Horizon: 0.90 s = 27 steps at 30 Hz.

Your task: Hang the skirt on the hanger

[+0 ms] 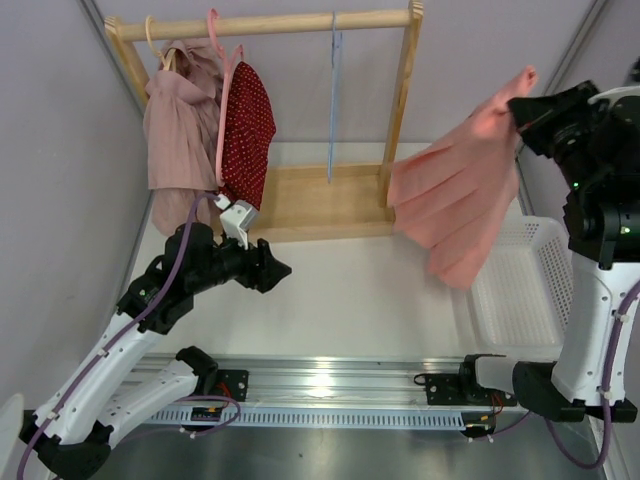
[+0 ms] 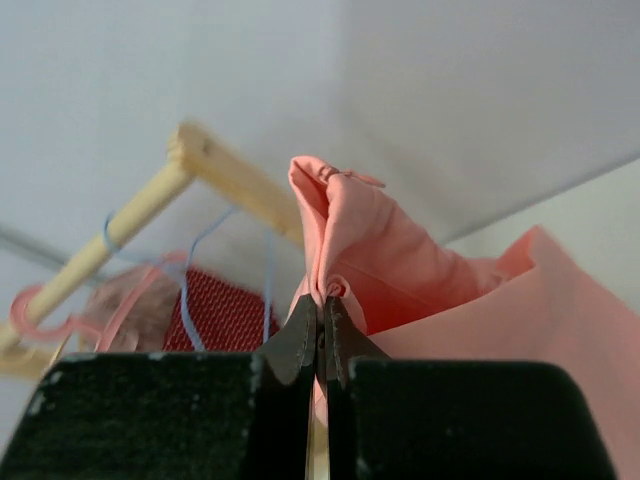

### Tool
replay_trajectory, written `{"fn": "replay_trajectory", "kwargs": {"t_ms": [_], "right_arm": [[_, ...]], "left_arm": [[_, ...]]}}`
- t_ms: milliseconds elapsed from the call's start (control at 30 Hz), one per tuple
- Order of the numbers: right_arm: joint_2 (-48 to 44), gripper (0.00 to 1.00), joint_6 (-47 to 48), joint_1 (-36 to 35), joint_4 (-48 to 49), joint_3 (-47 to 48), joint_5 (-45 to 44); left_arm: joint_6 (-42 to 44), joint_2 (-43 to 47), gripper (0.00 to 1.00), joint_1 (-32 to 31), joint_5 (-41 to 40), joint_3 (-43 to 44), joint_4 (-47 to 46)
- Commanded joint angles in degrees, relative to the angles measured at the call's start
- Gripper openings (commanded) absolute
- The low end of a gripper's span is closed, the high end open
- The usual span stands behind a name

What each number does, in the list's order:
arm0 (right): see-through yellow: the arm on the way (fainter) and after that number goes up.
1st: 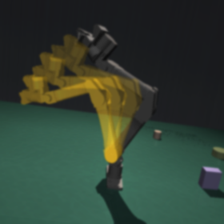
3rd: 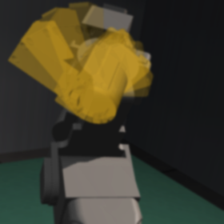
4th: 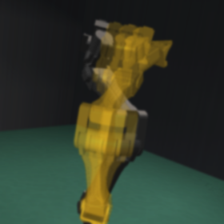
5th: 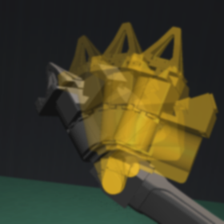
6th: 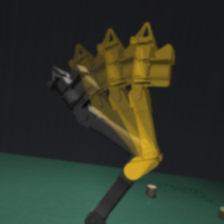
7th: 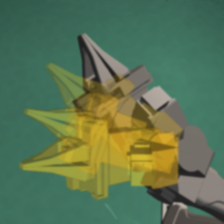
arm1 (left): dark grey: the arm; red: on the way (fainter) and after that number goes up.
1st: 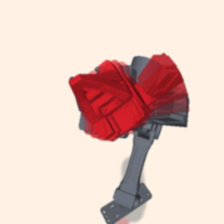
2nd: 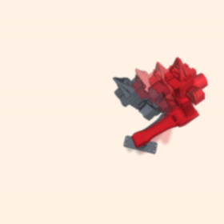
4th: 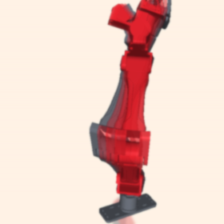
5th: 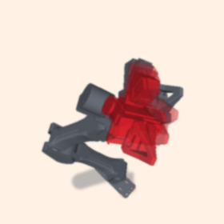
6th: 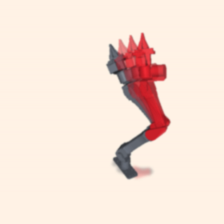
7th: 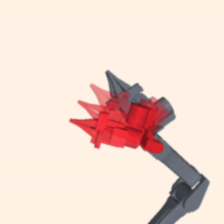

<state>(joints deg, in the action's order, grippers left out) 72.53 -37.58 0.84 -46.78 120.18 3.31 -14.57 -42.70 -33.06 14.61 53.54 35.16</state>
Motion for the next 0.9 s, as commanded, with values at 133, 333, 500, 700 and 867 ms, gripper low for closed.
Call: {"fn": "replay_trajectory", "kwargs": {"t_ms": [133,333,500,700,867], "right_arm": [[-2.6,0.0,0.7,-25.8,11.8,-14.8,-10.7],[-4.6,0.0,-1.3,-42.9,21.6,-36.5,-26.0],[2.6,0.0,-3.5,-52.2,27.4,-42.4,-34.8],[7.8,0.0,-8.4,-63.4,28.1,-50.2,-45.1],[8.2,0.0,-17.8,-71.4,32.0,-59.9,-46.5]], "left_arm": [[-1.4,0.8,0.74,-0.3,-3.1,4.8,0.7],[-4.1,1.5,0.74,-0.3,-2.5,4.2,0.6],[-5.8,1.5,0.75,-0.3,-3.4,2.4,0.7],[-10.3,0.1,0.75,-0.2,-1.9,-2.6,-0.8],[-18.5,-1.1,0.74,-0.2,1.7,-13.4,-7.6]]}}
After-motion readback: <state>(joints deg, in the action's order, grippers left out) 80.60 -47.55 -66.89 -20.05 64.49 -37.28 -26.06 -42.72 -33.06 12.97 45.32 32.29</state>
